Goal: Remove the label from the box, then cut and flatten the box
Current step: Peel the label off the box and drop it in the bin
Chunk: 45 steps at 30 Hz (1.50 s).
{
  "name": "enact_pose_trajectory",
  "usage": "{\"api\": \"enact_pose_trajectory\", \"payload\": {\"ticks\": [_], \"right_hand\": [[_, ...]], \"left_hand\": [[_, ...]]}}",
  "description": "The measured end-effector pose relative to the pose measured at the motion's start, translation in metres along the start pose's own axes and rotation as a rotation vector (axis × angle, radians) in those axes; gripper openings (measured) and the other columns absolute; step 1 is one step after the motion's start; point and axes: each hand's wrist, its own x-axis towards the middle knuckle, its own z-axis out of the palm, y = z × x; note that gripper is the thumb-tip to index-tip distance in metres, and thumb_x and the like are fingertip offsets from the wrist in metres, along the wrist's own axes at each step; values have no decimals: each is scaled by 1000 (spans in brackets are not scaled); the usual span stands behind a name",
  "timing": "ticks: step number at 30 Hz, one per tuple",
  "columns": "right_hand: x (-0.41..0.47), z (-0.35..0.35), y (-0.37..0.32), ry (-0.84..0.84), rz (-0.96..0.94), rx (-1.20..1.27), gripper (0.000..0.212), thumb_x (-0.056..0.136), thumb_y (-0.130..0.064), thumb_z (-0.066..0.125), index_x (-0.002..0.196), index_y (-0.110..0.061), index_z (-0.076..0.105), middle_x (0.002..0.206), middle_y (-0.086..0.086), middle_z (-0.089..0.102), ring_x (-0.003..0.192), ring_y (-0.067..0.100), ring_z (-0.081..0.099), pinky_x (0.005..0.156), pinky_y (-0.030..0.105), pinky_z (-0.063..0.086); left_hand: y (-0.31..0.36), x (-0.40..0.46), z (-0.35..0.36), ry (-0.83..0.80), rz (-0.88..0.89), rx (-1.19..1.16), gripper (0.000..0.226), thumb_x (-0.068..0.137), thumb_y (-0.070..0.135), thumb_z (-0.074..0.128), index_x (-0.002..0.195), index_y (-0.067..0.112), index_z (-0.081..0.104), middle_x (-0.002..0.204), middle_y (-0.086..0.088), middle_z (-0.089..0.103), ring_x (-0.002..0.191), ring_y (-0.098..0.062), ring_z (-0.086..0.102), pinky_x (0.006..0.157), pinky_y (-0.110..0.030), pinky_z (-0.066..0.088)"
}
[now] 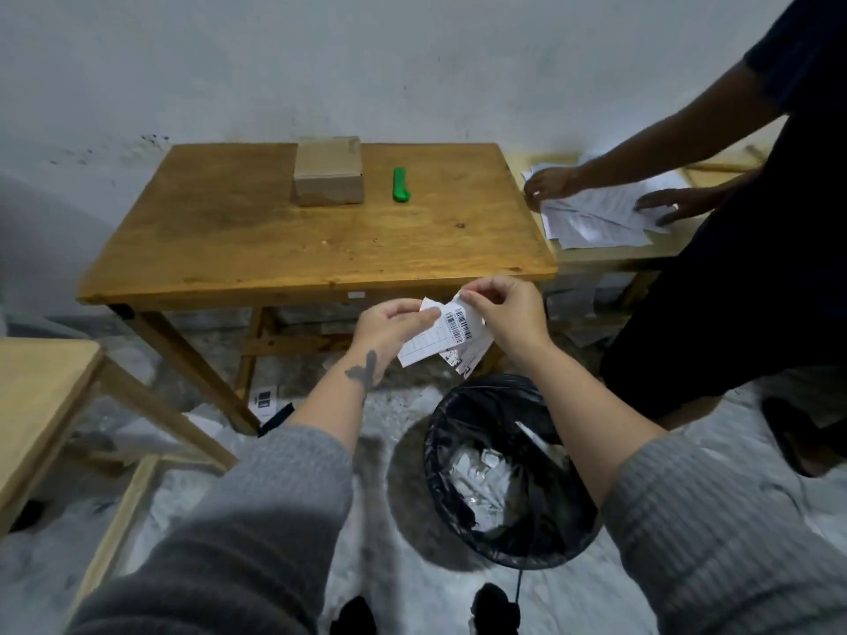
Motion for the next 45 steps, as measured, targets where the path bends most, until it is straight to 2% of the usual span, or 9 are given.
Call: {"api": "enact_pose_trajectory", "payload": {"ticks": [7,13,19,21,24,29,34,42,45], "right_hand": [[9,-32,41,3,-28,-150,12,83,-26,68,94,-24,74,95,-7,65,97,15,56,86,31,47],[0,-57,66,84,-274,-467,22,87,-29,61,108,-28,69,105,-12,62,106,15,44,93,30,23],[4,-69,78,-177,-176,-313,26,84,-43,64,106,-30,71,105,-12,70,107,6,55,103,33,32],[2,-69,77,-210,-107,-153,18,83,-33,68,98,-25,74,92,-13,72,90,1,62,92,31,48],[3,-67,78,-215,-56,-117,11,83,-25,69,90,-18,75,84,-10,71,78,-2,62,73,18,47],[10,-69,83,-282,-19,-196,10,80,-25,73,83,-16,76,80,-3,72,72,4,62,64,16,45],[10,-68,81,-372,-64,-270,11,81,-27,71,78,-17,75,78,-5,71,78,10,64,72,28,52],[7,-64,81,-372,-182,-438,17,81,-22,71,66,-18,64,70,-1,65,66,12,60,59,28,49],[4,-66,82,-362,-216,-399,19,82,-17,69,65,-13,59,67,2,64,63,13,57,55,25,43]], "left_hand": [[-12,-3,51,-6,-50,23,16,89,13,64,104,10,68,88,-5,72,72,-12,67,60,-21,54],[-27,-2,91,148,-76,-88,18,92,15,62,108,11,66,90,-5,72,73,-14,67,58,-25,53],[-28,-4,109,162,-33,-129,13,92,15,62,104,16,65,88,-1,72,73,-11,67,64,-23,53],[-29,-4,113,178,-23,-126,13,91,15,63,104,14,65,86,0,72,72,-11,67,64,-24,53],[-35,-4,115,251,28,-79,15,86,11,69,100,14,63,89,-3,71,78,-16,66,69,-29,53],[-43,-1,107,259,288,469,23,81,28,72,102,34,66,108,12,65,105,-12,54,91,-36,46],[-43,-4,105,196,294,637,7,85,34,67,80,30,70,80,13,69,72,-5,60,70,-35,51],[-45,-12,114,208,275,787,12,91,29,56,81,29,63,93,6,66,88,-17,58,73,-34,47],[-46,-12,119,206,216,619,16,90,26,57,75,29,62,86,6,67,84,-16,59,73,-35,46]]}}
